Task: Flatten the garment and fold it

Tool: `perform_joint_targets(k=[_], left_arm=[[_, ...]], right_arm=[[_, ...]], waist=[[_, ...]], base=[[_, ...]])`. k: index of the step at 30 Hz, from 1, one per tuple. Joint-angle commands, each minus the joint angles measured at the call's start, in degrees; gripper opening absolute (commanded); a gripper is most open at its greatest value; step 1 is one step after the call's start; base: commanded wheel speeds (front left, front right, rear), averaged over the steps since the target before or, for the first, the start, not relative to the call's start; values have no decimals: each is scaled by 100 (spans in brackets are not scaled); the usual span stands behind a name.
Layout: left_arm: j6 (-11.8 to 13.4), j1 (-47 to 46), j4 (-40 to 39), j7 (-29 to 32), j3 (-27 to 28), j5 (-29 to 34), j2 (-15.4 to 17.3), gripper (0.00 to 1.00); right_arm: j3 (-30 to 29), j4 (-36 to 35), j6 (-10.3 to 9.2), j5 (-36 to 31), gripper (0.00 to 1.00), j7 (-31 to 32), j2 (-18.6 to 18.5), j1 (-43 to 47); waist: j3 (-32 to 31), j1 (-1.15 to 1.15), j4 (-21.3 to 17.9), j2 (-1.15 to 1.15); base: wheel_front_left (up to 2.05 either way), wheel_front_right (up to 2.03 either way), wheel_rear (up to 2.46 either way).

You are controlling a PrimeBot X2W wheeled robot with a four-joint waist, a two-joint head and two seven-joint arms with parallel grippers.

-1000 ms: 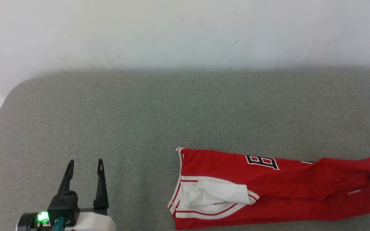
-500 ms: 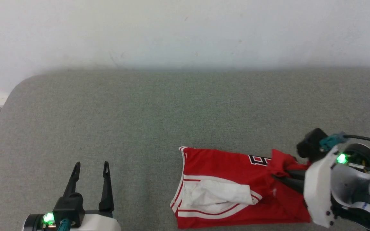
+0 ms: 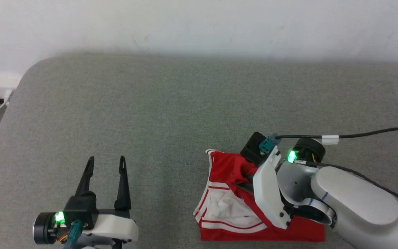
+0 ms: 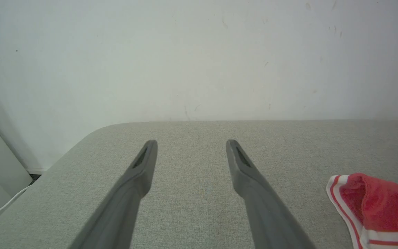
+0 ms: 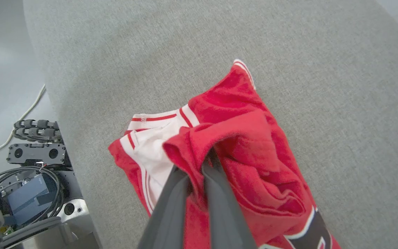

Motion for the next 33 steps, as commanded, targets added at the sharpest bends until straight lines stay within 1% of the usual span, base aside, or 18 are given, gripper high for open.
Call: perform_joint_targets(k=[1, 6, 10, 13, 14, 15, 16, 17, 21, 25, 28, 30, 33], left_arm=[[-17, -94, 10, -27, -22, 21, -27, 100], [-10, -222, 40, -27, -83, 5, -69, 100], [2, -286, 69, -27, -83, -7, -88, 100], [7, -296, 88, -27, -62, -12, -97, 100], [11, -284, 91, -27, -44, -15, -99, 100], [14, -263, 94, -27, -24, -14, -100, 100], [15, -240, 100, -27, -7, -10, -102, 100], [11, -216, 111, -27, 6, -5, -102, 100], [7, -89, 152, -27, 95, 3, -98, 100], [-8, 84, 153, -27, 194, 11, -73, 100], [-21, 182, 122, -27, 252, 19, -55, 100], [-26, 228, 96, -27, 284, 24, -50, 100], [-35, 272, 60, -27, 319, 29, -50, 100]], right_arm=[[64, 121, -4, 51, 0, -63, 64, -90], [675, 1048, -4, -87, 0, -313, 301, -401], [1115, 1758, -4, -117, 0, -488, 463, -488], [1299, 2084, -4, -79, 0, -644, 553, -491], [1334, 2134, -4, -24, 4, -704, 586, -488], [1363, 2138, -4, 23, 40, -766, 603, -503], [1382, 2106, -4, 45, 81, -865, 595, -540], [1392, 2073, -4, 56, 100, -998, 570, -580], [1398, 1772, -4, -1, 100, -1727, 332, -746], [1095, 1356, -4, -76, 100, -2452, -12, -823], [506, 1199, -4, -293, 100, -3049, -232, -824], [4, 1218, -4, -532, 100, -3430, -312, -752], [-911, 1348, -4, -827, 100, -3942, -259, -484]], waist=[[130, -1, 129, 0], [273, -1, 244, 0], [329, -1, 261, 0], [312, -1, 243, 0], [285, -1, 216, 0], [257, -1, 185, 0], [221, -1, 158, 0], [172, -1, 127, 0], [-62, -1, -23, 0], [-294, -1, -229, 0], [-398, -1, -393, 0], [-455, -1, -487, 0], [-522, -1, -596, 0]], base=[[0, 0, 0], [0, 0, 0], [0, 0, 0], [0, 0, 0], [0, 0, 0], [0, 0, 0], [0, 0, 0], [0, 0, 0], [0, 0, 0], [0, 0, 0], [0, 0, 0], [0, 0, 0], [0, 0, 0]])
